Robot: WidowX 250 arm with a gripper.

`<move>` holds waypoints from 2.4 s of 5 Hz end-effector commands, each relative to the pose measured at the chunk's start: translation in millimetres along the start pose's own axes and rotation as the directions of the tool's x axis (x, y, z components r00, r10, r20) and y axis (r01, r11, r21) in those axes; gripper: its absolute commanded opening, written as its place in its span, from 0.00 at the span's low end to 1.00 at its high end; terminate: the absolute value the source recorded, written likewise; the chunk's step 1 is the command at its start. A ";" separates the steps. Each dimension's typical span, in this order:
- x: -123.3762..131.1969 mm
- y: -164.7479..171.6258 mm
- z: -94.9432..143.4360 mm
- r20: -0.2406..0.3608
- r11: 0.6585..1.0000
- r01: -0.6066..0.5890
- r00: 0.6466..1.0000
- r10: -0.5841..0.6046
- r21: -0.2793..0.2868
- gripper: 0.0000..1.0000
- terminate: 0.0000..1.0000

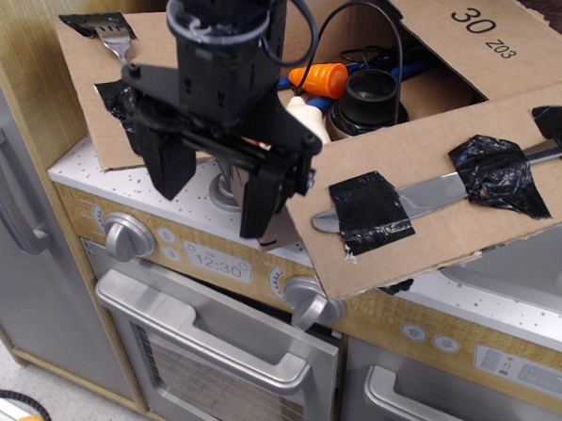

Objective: Close large4fbox flaps

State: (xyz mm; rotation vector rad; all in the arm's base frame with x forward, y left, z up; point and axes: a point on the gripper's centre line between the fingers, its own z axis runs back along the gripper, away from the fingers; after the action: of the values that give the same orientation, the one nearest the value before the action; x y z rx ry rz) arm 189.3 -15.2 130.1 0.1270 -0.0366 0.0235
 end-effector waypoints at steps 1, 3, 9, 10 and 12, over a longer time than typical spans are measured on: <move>-6.7 4.5 -19.9 0.111 0.999 -0.027 0.993 0.029 -0.020 1.00 0.00; 2.9 26.5 -36.1 0.295 0.998 0.028 0.954 -0.045 0.062 1.00 0.00; 61.5 2.7 44.5 0.335 0.934 0.200 0.894 -0.297 0.295 1.00 0.00; 82.9 -5.1 55.1 0.288 0.955 0.242 0.915 -0.283 0.171 1.00 0.00; 108.7 -16.7 38.5 0.296 0.963 0.270 0.921 -0.252 -0.021 1.00 0.00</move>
State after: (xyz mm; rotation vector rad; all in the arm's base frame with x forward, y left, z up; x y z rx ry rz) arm 290.7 -36.3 152.1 0.0469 -0.2650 -0.2482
